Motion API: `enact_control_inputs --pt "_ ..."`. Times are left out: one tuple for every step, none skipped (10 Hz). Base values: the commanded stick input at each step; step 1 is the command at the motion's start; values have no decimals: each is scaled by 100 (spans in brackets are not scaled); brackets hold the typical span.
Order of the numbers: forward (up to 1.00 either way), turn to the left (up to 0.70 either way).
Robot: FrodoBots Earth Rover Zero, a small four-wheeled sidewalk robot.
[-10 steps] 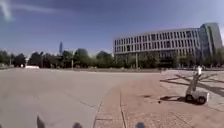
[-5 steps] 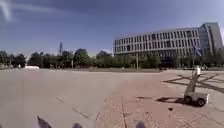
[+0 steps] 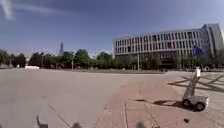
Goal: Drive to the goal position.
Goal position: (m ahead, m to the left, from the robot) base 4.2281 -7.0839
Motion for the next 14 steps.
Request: enact_control_inputs --pt "70 -4" --pt "70 -4" --pt "70 -4" --pt "70 -4" --pt "70 -4" --pt "70 -4" --pt "70 -4" --pt "70 -4" --pt "70 -4" --pt "70 -4" --pt "27 -45" --pt "0 -70" --pt "0 -70" --pt "0 -53"
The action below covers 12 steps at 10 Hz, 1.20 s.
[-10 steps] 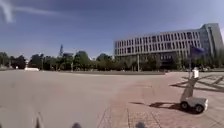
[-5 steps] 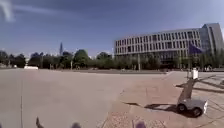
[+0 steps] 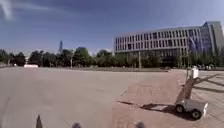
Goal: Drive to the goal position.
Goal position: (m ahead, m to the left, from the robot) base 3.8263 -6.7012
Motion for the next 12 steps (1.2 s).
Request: enact_control_inputs --pt "0 -12" --pt "0 0" --pt "0 -17" --pt "0 -52" --pt "0 -70" --pt "5 -65" --pt "58 -6" --pt "60 -5" --pt "60 -5" --pt "60 -5" --pt "60 -5" --pt "60 -5"
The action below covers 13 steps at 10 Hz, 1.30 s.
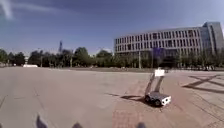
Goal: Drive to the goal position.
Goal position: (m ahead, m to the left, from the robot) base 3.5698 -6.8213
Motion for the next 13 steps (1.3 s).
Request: enact_control_inputs --pt "60 -5" --pt "60 -5" --pt "60 -5" --pt "62 -5" --pt "70 -4" --pt "70 -4" --pt "70 -4" --pt "70 -4" --pt "70 -4" --pt "70 -4" --pt "70 -4" --pt "70 -4" --pt "70 -4"
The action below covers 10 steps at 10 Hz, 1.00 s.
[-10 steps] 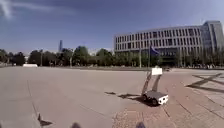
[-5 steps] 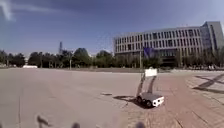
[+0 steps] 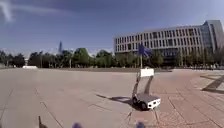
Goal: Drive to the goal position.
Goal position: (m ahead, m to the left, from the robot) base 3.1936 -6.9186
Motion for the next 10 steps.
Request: enact_control_inputs --pt "70 -4" --pt "48 -3" --pt "0 0" --pt "0 -37" --pt "0 -70" --pt "0 -70" --pt "0 -70" --pt "0 -70" --pt "0 -70" --pt "0 -70"
